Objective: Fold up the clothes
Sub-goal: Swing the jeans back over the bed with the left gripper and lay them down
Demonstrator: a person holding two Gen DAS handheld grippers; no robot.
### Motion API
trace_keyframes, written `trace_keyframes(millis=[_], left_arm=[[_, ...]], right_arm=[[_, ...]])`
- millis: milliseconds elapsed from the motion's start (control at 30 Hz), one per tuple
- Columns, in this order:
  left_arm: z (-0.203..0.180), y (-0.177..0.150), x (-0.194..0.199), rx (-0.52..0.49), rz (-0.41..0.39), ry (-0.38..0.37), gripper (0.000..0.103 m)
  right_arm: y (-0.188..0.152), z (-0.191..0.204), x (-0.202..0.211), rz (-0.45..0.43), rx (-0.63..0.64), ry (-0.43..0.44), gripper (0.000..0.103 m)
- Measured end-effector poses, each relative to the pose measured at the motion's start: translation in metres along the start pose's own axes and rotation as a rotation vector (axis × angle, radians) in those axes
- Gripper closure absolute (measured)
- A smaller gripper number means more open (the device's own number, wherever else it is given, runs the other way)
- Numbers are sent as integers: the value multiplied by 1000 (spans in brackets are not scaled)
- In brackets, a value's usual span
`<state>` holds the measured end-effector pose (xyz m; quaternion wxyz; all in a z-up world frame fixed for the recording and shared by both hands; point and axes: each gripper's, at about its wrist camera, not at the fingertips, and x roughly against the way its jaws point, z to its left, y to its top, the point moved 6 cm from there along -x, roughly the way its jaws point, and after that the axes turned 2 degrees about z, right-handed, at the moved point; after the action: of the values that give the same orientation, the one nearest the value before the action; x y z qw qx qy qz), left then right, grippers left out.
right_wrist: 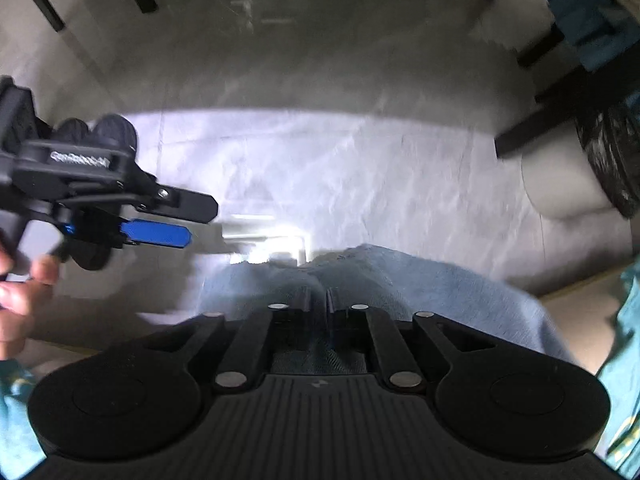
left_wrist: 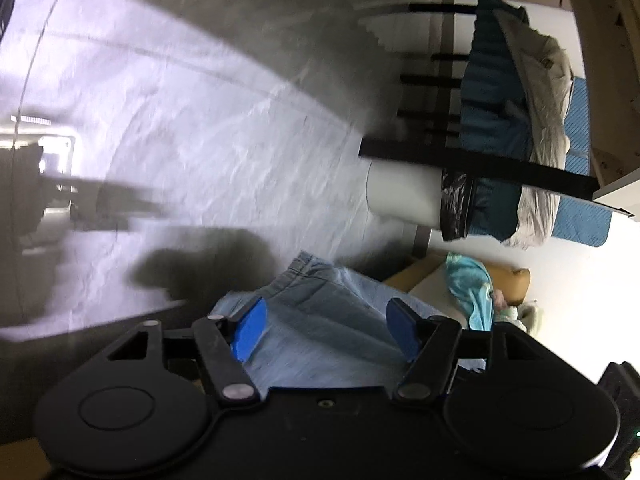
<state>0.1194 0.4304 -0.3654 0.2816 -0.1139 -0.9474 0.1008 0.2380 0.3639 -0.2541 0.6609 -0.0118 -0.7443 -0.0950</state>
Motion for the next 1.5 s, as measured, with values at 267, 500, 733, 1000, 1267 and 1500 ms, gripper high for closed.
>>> trace_keyframes(millis=[267,500,733,1000,1267,1500], left_arm=[[10,-28,-28,196,246,-120,30],[10,-50,-37,315,339,-134,20],[-10,-53,-14,300,300,-94,15],[-1,-39,-62,402,305,25,11],[22,-24,-119,514,215,19,29],[-50,10,-76,108,9,51,96]], right_arm=[[-34,-38,65,-247,-311,50,61],[-151,-69,138,-331,-569,-32,57],[-277,-80,182,-345,-801,-135,52],[-364,-62,196,-337,-975,-141,52],[-424,-58,197,-381,-1169,-131,52],[-478,-54,203,-440,-1290,-194,52]])
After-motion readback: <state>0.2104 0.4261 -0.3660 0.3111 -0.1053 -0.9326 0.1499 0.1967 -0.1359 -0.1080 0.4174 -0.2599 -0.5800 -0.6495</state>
